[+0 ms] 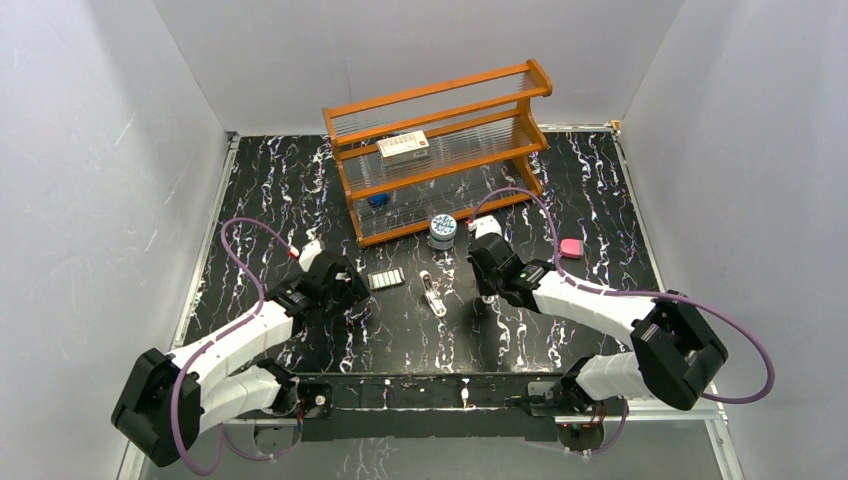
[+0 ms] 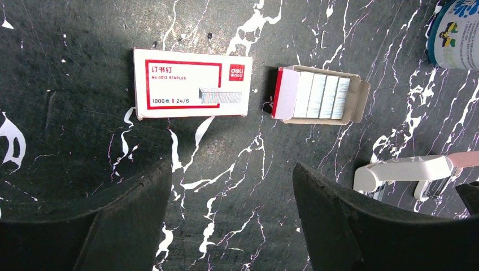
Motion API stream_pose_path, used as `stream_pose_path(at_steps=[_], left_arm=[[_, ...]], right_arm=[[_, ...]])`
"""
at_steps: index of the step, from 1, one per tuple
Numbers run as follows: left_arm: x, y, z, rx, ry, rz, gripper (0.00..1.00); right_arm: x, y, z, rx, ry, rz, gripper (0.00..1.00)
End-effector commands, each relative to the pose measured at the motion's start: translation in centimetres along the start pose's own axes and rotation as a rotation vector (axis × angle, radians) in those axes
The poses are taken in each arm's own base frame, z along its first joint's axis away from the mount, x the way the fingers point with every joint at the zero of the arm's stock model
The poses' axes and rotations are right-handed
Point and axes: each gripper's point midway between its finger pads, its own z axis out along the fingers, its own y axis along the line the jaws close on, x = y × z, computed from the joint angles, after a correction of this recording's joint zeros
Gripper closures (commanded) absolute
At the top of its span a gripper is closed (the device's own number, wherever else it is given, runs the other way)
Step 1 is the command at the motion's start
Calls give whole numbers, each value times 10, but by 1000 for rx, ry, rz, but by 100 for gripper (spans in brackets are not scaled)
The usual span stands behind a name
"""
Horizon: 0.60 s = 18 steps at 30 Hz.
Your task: Load the staples into the stapler
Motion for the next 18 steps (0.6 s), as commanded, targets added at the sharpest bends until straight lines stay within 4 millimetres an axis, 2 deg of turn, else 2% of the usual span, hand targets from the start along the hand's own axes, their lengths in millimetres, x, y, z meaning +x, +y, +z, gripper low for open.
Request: stream_pose_path(at_steps=[1,18], left_arm=[[-9,-7,-6,15,-26,-9,24],[-9,-7,-5,11,-23,-10,24]], right_arm=[[-13,2,5,-6,-49,-4,71],[-4,-6,11,10,-28,-1,72]])
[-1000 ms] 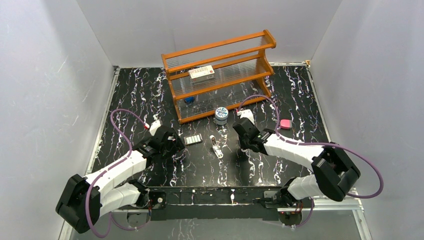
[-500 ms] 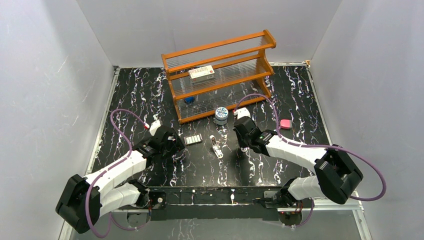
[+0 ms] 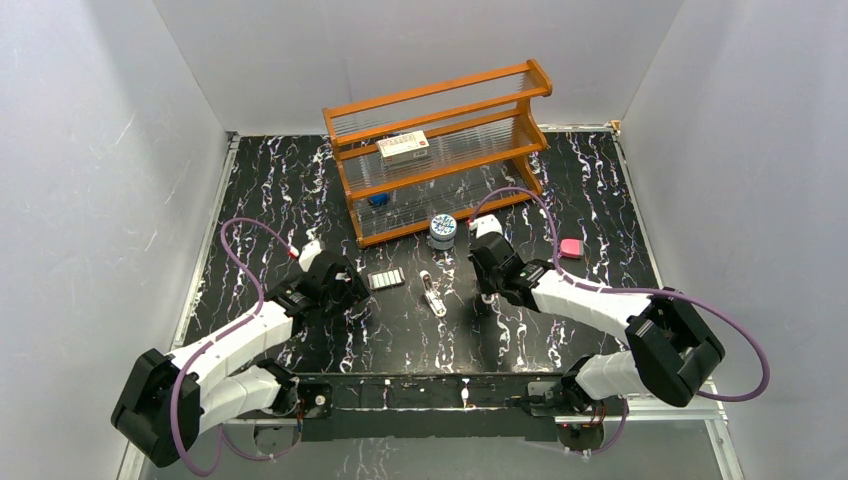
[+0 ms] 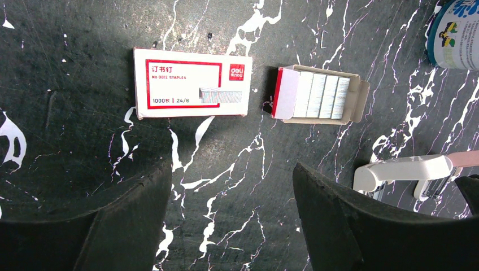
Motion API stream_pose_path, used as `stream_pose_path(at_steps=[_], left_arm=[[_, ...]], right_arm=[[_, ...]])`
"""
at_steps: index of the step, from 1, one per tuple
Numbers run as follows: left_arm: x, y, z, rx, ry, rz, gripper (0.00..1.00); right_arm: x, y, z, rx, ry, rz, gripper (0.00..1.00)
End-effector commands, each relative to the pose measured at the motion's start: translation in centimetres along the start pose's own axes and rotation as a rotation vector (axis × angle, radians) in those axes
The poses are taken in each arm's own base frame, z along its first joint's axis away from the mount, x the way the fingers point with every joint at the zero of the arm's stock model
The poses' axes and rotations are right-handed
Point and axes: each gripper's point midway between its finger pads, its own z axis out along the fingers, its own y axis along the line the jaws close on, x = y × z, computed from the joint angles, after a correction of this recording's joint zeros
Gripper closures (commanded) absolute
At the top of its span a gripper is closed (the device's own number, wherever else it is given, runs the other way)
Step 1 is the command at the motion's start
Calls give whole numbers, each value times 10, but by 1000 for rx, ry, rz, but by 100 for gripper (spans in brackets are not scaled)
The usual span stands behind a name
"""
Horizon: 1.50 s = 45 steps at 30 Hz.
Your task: Load the staples into the stapler
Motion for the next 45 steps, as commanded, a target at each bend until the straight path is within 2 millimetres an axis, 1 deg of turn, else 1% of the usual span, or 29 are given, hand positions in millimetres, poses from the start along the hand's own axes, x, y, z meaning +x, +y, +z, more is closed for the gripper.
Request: stream_pose_path(at_steps=[1,5,15,25,36,42,45], left_arm=[[-9,-7,-4,11,-23,-11,24],[-9,-7,-4,12,-21,-10,24],[-8,-7,-4,10,-21,-11,24],[-8,-6,-4,9,-20,-13,24],[-7,-5,-4,9,-20,-12,24],[-7,-5,-4,8,-19,-11,24],[-7,-4,-4,6,-18,-11,24]], right_arm=[[-1,-1,4,-2,-17,5,72],[4,-2,5,-1,-6,6,72],[6,4,5,-38,1,7,72],[7,4,7,-33,11,15,72],[-1,2,3,-24,-13,41,72],[8,2,7,-18,14,39,72],[9,2,7,-18,16,44,71]])
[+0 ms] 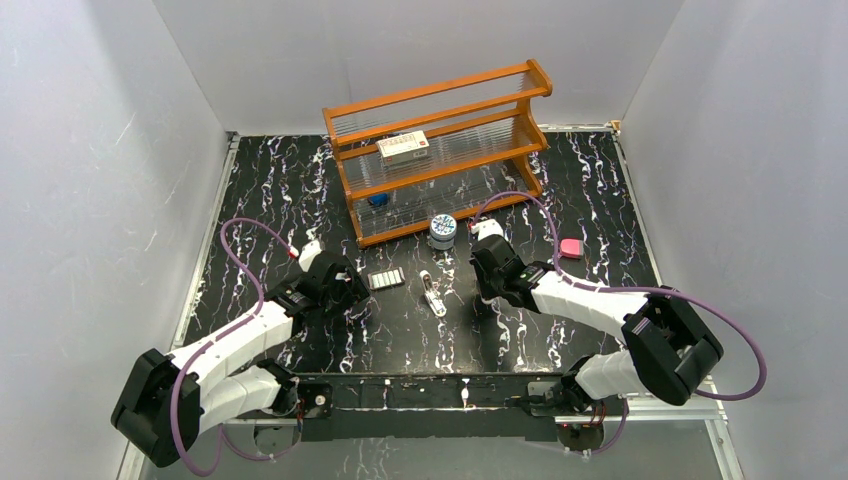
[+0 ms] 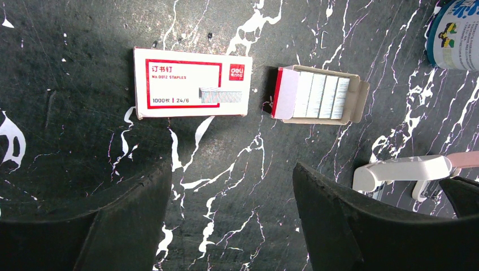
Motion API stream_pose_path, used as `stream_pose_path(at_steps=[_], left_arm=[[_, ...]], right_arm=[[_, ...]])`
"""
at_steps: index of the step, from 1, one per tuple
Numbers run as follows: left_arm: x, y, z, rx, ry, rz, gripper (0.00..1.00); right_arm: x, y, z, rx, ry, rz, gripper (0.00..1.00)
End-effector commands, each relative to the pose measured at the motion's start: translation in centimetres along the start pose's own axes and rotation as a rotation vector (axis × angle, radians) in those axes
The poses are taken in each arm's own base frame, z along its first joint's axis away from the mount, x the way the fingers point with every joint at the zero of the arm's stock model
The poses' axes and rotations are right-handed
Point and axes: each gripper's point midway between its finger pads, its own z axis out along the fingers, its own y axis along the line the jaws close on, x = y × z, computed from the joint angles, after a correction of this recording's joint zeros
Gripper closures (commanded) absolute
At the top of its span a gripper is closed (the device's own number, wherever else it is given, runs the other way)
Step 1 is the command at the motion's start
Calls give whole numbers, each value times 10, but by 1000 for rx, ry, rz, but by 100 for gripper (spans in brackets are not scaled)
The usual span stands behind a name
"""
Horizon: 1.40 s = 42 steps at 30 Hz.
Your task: Load the staples into the stapler
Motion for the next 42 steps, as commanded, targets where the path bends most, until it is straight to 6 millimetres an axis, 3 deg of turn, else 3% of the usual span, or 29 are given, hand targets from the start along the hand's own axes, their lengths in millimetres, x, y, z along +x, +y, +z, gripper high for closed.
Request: stream_pose_path(at_steps=[1,16,32,42], left_arm=[[-7,-4,-4,7,-18,-8,24],[-9,-7,-5,11,-23,-6,24],[-9,-6,-5,11,-25,-5,24],[-9,-5,-6,6,-25,-5,24]], right_arm=[[-7,0,2,7,-26,24,71],[-12,-3,-6,30,-26,59,63],[-35,1,-16,10,-83,71,62],[-40,8,-4,-8,-89,51,66]])
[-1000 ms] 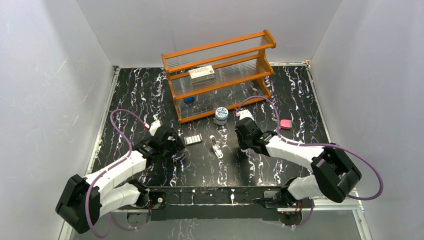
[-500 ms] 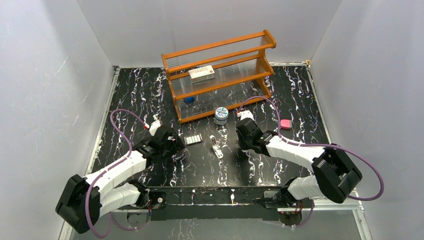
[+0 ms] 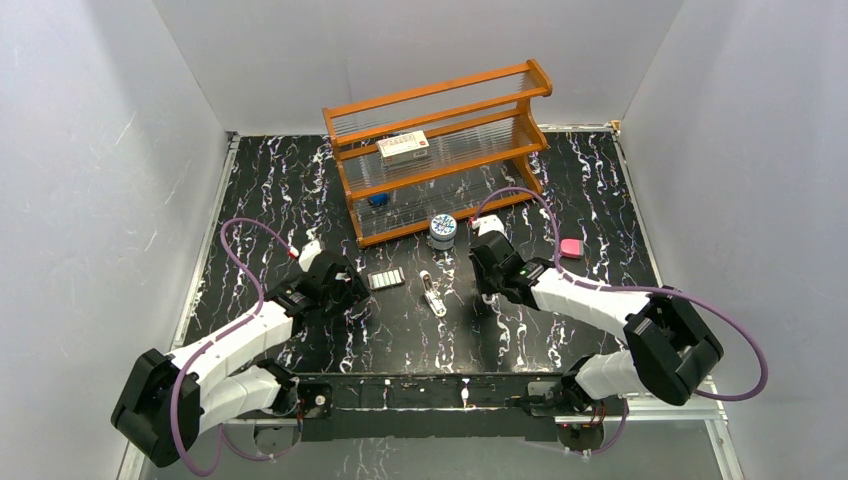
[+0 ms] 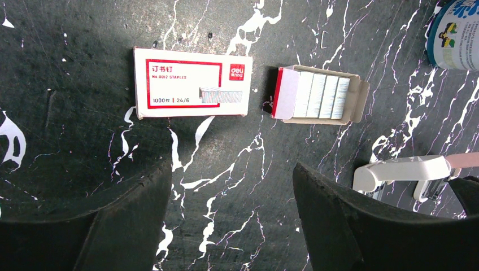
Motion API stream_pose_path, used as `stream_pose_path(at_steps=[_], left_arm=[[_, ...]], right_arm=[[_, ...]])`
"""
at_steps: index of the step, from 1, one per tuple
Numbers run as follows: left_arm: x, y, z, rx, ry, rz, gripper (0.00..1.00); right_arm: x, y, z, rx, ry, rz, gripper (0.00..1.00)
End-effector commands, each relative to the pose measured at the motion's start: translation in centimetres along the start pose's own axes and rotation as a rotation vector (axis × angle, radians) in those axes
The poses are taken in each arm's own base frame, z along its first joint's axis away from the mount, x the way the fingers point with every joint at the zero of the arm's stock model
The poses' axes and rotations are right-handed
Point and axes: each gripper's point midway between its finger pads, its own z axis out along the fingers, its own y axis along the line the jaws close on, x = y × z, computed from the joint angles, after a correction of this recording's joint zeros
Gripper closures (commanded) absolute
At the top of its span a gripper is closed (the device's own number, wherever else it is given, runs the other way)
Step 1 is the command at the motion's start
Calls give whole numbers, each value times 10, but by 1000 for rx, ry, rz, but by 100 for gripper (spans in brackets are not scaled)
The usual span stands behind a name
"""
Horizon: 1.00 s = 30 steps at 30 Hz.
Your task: Load the staples into the stapler
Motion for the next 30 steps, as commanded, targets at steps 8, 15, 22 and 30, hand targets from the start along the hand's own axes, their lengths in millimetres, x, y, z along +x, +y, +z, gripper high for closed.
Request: stream_pose_path(at_steps=[8,15,22,30], left_arm=[[-9,-4,-6,3,-26,-5,24],[-8,-4,-5,4,-23,-7,24],[-7,-4,-5,4,-20,-9,24],[-7,-4,-5,6,-18,-9,24]], right_arm=[[-18,14,5,-49,-40,28,68],[-7,13,4,-53,-12,50,71],[0,10,2,-46,3,56,71],[2,8,2,-35,10,63,69]])
